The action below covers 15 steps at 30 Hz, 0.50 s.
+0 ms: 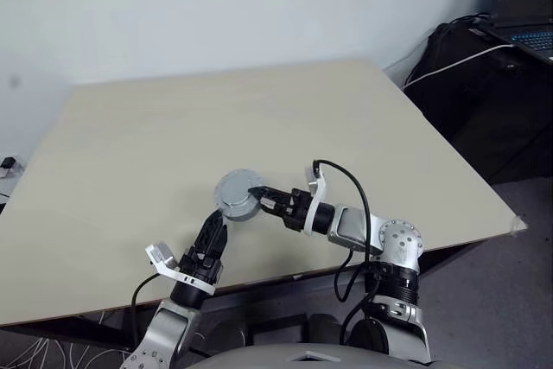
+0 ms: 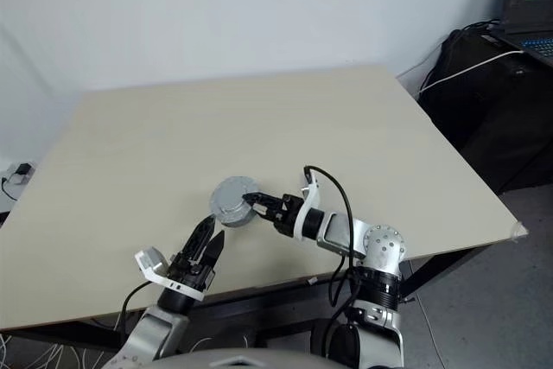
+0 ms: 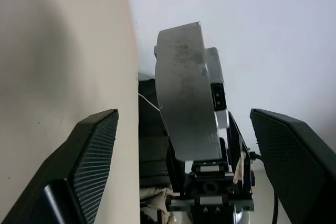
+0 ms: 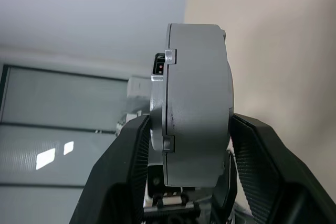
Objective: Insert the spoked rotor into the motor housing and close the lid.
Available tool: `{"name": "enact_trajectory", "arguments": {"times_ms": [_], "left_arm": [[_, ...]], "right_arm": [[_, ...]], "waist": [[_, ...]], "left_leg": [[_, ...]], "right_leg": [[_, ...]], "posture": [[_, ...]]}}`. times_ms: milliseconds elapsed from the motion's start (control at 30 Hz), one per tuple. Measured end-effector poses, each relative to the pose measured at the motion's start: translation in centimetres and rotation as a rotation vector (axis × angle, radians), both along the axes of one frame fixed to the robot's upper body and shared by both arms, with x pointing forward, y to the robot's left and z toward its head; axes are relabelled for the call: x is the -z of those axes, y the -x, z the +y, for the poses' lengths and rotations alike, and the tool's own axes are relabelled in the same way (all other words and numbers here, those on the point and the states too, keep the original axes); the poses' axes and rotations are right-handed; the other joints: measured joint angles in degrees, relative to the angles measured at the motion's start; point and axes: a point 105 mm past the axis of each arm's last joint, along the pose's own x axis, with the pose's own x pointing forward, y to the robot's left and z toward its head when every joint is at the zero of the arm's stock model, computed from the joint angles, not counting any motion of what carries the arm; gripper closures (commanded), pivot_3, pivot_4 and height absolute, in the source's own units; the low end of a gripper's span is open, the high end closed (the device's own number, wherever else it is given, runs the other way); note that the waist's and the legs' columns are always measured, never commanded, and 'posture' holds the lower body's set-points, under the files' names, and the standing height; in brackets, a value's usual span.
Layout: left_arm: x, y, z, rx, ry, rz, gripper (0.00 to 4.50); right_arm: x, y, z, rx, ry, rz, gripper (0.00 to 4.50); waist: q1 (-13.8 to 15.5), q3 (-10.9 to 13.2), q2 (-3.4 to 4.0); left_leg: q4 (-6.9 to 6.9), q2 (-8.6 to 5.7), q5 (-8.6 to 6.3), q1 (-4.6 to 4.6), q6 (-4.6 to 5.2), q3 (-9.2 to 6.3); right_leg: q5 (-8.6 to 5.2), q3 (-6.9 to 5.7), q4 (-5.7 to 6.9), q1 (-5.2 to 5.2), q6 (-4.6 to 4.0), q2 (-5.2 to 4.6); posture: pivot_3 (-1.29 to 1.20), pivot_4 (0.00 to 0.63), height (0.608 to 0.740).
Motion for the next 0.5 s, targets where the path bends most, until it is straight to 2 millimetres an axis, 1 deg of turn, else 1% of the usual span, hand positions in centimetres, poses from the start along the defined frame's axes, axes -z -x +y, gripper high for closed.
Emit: {"name": "enact_trajectory", "arguments": {"times_ms": [300, 500], "left_arm": [[-0.1, 0.0, -0.1, 0.003, 0.007, -0.005, 0.26], [-0.2, -0.1, -0.3, 0.011, 0.009, -0.011, 0.26]], "right_arm": [[0.7, 1.7, 0.8, -0.121, -0.008, 0.044, 2.41], [1.1, 2.3, 1.1, -0.165, -0.005, 0.065, 2.41]], "waist": [[-0.04, 0.0, 0.0], [-0.11, -0.01, 0.0]], "left_leg": [[0.04, 0.0, 0.0, 0.01, 0.01, 0.02], [0.08, 0.0, 0.0, 0.02, 0.02, 0.03]], "right_leg": [[0.01, 0.01, 0.0, 0.03, -0.03, 0.02], [0.02, 0.01, 0.0, 0.05, -0.03, 0.03]], "posture": [[0.0, 0.0, 0.74], [0.0, 0.0, 0.74]]}}
